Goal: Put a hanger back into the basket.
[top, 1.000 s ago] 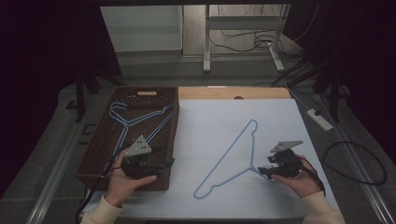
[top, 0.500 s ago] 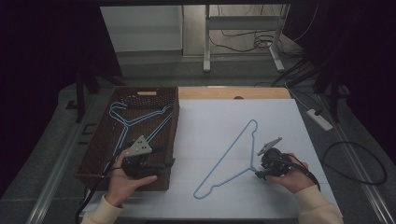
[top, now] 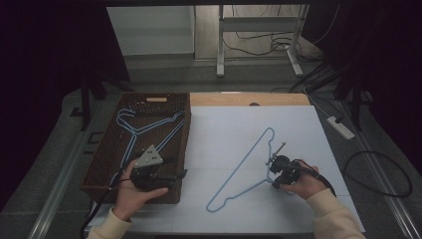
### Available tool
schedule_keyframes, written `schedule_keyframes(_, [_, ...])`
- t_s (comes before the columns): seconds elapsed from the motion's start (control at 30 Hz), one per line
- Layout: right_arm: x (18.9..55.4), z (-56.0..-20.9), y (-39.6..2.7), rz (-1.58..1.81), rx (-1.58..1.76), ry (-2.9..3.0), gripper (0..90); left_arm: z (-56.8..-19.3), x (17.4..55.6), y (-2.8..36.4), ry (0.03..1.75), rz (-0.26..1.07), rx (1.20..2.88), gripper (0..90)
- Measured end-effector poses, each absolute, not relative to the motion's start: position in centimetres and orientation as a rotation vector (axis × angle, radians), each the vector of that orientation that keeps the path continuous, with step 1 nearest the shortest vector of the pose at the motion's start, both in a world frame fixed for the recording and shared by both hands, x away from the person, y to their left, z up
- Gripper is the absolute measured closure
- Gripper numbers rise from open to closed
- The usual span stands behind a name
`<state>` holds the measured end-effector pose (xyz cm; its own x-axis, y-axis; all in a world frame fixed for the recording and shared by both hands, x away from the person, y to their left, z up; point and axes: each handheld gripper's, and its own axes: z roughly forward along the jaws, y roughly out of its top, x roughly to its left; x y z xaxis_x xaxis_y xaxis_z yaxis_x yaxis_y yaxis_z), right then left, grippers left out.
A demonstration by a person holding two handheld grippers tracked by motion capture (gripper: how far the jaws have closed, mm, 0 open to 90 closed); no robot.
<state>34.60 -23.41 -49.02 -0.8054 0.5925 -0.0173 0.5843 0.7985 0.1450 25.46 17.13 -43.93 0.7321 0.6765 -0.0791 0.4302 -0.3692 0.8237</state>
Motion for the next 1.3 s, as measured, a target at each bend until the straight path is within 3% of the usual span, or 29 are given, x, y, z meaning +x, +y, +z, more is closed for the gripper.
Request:
schedule_keyframes(0.67, [34.7, -47.7, -22.9, 0.182, 0.948, 2.919, 86.8, -43.0, 24.8, 16.4, 0.822, 0.344, 2.009, 35.8])
schedule_keyframes(1.3, [34.8, -47.4, -22.7, 0.194, 0.969, 2.929, 86.7, -43.9, 24.5, 10.7, 0.746, 0.260, 2.112, 35.6])
